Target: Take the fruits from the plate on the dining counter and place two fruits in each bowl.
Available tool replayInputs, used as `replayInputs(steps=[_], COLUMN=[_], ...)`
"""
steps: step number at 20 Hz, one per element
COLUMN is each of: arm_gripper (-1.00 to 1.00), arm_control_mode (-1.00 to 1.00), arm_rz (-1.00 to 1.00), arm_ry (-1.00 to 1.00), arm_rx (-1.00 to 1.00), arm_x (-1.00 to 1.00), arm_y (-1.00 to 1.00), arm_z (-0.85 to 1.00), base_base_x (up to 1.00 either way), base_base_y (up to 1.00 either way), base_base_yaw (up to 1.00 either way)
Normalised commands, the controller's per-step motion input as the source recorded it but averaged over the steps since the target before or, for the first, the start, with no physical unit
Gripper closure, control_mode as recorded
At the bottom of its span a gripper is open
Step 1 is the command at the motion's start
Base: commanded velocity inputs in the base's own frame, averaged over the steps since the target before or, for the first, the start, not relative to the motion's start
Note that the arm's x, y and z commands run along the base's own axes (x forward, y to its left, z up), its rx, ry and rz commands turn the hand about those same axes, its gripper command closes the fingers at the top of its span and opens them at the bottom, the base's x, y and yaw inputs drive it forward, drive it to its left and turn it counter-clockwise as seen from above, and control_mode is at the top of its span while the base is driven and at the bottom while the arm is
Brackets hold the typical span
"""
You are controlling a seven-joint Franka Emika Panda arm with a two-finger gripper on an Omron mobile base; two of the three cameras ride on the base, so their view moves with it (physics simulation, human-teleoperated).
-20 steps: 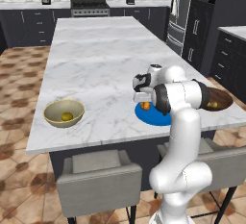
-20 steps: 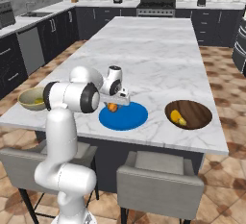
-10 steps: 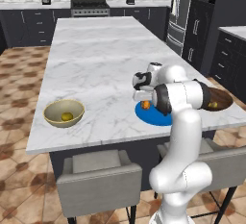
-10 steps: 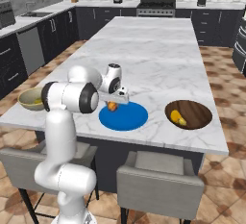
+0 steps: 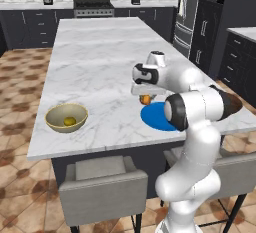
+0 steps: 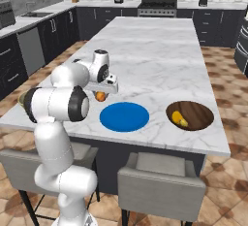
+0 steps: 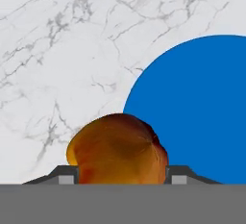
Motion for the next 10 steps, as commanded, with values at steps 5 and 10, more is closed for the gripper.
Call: replayInputs(steps=[5,10], arm_gripper=[1.00,1.00], arm_control_mode=[-1.00,-1.00], arm_rz=[0.13,0.21], arm_ry=[-0.25,-0.27], arm_rx=[0.00,0.05], arm_x=[-0.25,-0.04], arm_y=[0.93,0.85], arm_z=[0.31,0.14], base_base_x=[0.00,0.00], base_base_y=[0.00,0.00], base_base_yaw=[0.00,0.00])
